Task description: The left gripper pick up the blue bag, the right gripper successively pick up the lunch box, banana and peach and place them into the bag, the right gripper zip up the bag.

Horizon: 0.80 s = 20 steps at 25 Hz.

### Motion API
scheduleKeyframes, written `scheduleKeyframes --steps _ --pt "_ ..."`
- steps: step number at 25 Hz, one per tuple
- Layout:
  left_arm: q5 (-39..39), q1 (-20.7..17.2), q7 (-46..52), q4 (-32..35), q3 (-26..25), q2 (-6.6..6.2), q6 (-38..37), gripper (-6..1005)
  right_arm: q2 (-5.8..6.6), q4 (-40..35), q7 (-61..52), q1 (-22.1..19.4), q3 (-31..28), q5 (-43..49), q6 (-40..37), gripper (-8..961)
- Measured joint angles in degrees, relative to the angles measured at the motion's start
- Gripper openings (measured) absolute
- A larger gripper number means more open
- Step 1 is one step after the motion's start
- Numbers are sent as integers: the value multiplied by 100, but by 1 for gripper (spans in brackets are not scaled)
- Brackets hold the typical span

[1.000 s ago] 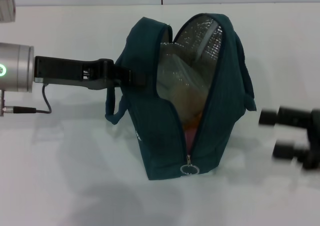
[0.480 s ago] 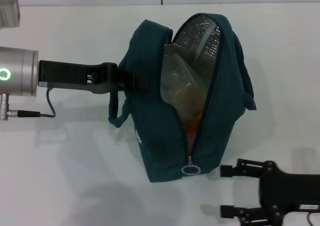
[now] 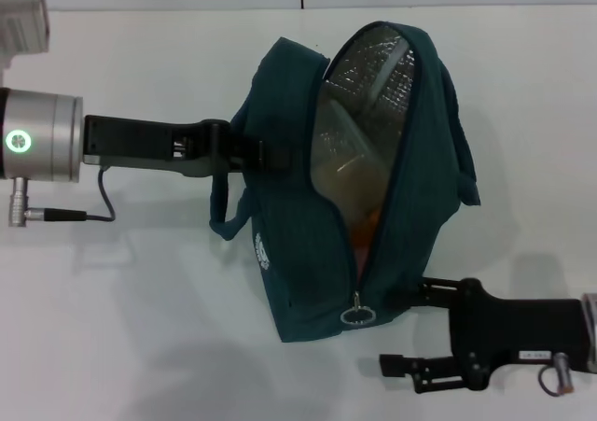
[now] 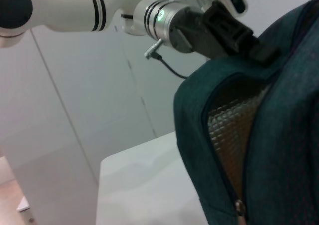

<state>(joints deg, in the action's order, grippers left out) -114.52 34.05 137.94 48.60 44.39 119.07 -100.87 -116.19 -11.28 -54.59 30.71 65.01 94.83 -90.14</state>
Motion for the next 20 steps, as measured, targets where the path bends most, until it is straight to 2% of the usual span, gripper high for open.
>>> scheduleKeyframes --steps 13,17,20 --pt "2 20 -11 0 0 5 1 43 1 156 7 396 181 -21 24 803" --pt "4 22 -15 0 0 13 4 43 1 162 9 466 547 -285 -11 802" --pt "7 9 -26 0 0 15 6 43 1 102 10 464 1039 -667 -11 802"
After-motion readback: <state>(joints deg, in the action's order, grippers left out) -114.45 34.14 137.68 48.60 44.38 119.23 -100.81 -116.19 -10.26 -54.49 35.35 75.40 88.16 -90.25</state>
